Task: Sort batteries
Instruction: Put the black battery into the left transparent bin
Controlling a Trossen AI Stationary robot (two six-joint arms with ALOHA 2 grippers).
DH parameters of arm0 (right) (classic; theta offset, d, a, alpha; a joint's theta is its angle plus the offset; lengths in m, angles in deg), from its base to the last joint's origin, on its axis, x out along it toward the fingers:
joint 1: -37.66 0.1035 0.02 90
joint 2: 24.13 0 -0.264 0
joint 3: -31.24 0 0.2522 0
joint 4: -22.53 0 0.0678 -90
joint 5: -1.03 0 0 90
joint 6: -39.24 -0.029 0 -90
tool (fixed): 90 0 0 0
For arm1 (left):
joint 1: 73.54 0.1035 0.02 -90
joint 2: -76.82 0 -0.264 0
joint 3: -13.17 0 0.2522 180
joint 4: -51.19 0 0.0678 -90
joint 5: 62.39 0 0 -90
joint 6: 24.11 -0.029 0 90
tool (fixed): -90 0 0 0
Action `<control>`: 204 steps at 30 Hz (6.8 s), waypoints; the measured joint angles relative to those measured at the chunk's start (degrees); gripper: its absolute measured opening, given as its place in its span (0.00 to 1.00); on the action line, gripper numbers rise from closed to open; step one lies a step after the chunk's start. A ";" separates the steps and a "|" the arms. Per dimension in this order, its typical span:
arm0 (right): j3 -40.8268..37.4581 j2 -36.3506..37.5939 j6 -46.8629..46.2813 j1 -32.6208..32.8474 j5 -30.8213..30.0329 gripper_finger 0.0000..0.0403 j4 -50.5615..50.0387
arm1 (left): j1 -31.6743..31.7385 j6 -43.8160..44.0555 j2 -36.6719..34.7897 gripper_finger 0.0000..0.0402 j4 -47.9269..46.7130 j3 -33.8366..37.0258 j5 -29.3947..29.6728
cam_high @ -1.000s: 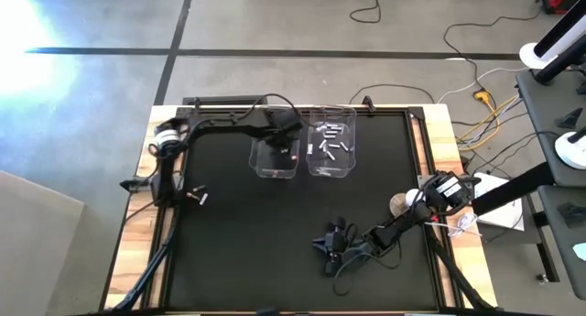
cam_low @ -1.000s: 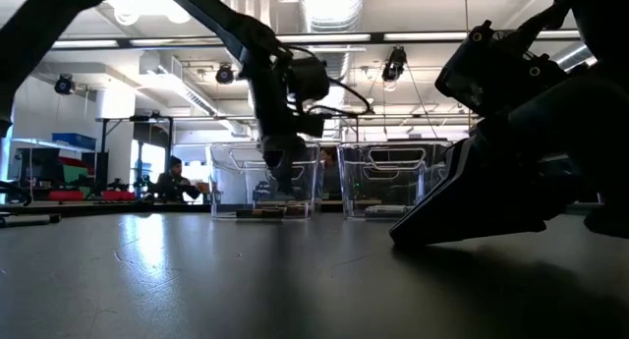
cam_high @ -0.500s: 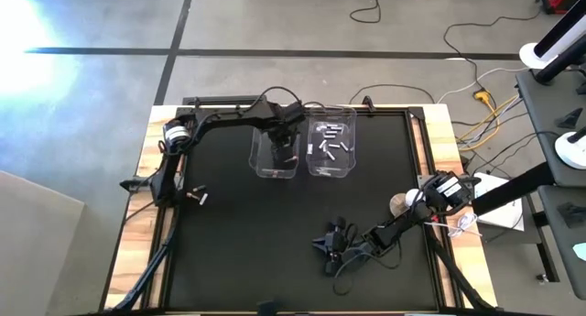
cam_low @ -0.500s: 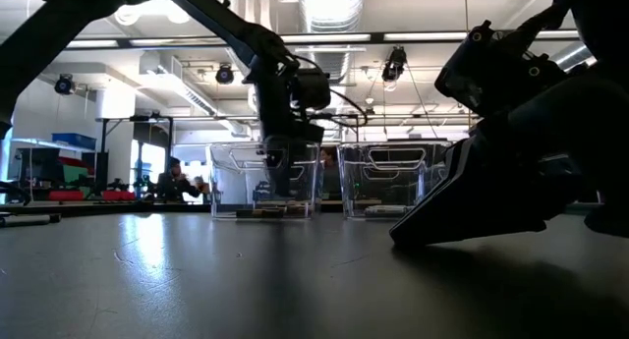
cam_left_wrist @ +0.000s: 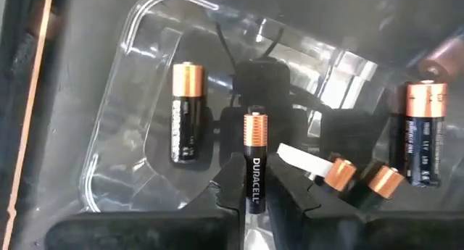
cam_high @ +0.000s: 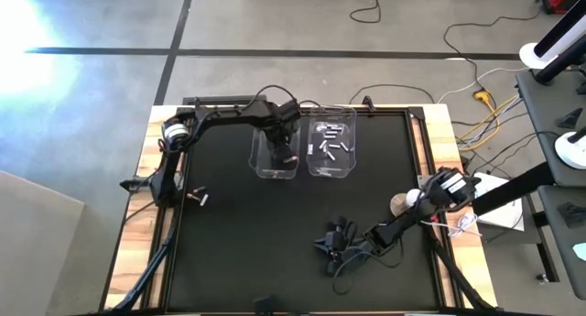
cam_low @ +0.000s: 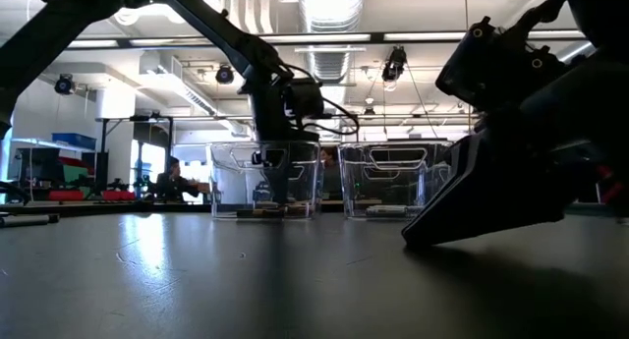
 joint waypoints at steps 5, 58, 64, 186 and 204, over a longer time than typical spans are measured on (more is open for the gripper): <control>-0.02 2.22 0.00 0.22 0.15 0.09 -1.65 | 0.12 0.39 0.00 0.11 0.11 0.08 -0.33; -0.22 7.58 -4.19 2.40 -1.52 0.09 -12.38 | -10.90 35.36 -35.62 0.27 -21.69 49.32 1.96; -0.17 7.58 -4.47 2.40 -1.75 0.09 -12.49 | -10.90 33.68 -30.71 0.27 -21.63 48.90 1.55; -0.09 7.67 -4.57 4.94 -2.08 0.10 -14.93 | -6.64 12.99 -8.81 0.02 5.18 10.12 -1.21; -0.07 7.67 -4.52 4.96 -2.15 0.10 -14.90 | -2.32 23.19 -8.46 0.02 5.75 6.08 -3.17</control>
